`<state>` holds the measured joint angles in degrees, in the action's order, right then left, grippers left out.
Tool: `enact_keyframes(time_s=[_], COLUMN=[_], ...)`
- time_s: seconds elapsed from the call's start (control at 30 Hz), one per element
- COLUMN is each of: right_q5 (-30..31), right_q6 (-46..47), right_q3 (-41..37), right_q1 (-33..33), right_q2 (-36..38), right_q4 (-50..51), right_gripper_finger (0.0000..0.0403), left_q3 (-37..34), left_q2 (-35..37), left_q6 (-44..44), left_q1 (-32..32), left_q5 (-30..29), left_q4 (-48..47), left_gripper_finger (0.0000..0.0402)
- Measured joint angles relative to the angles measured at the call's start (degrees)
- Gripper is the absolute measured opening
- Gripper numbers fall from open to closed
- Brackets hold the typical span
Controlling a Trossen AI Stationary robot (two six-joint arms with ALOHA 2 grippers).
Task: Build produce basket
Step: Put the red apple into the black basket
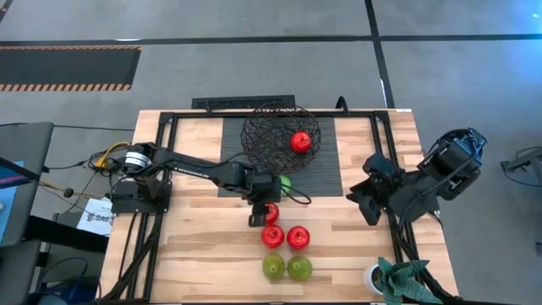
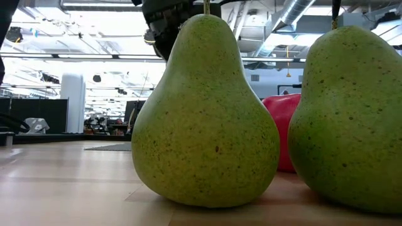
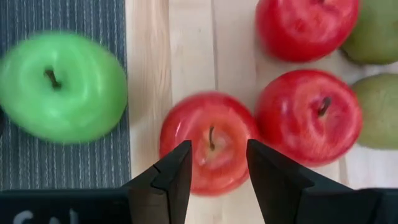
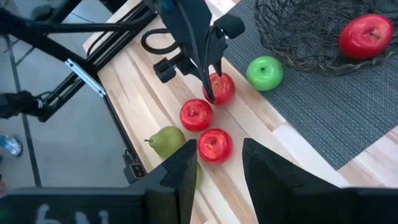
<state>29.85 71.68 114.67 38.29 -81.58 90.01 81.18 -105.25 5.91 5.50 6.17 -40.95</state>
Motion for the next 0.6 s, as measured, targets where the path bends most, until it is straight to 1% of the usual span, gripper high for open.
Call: enact_keyframes(time_s=[0.3, 0.47, 0.6], right_q5=[0.02, 0.0, 0.0], right_q6=[-1.77, -2.59, -2.69], right_q3=[0.0, -0.02, -0.02], right_q1=[-0.1, -0.1, -0.12], right_q2=[-0.02, -0.06, -0.07], right_q4=[-0.01, 0.01, 0.01], right_gripper_finger=[0.015, 0.015, 0.015], left_q3=[-0.1, -0.07, 0.03], left_q2=[-0.5, -3.0, -3.39], left_q6=[2.24, 2.36, 3.61], left_q1=[-0.02, -0.05, -0.11], left_q5=[-0.91, 0.43, 1.67], left_q4=[0.43, 1.4, 2.16], left_gripper_finger=[0.0139, 0.0139, 0.014])
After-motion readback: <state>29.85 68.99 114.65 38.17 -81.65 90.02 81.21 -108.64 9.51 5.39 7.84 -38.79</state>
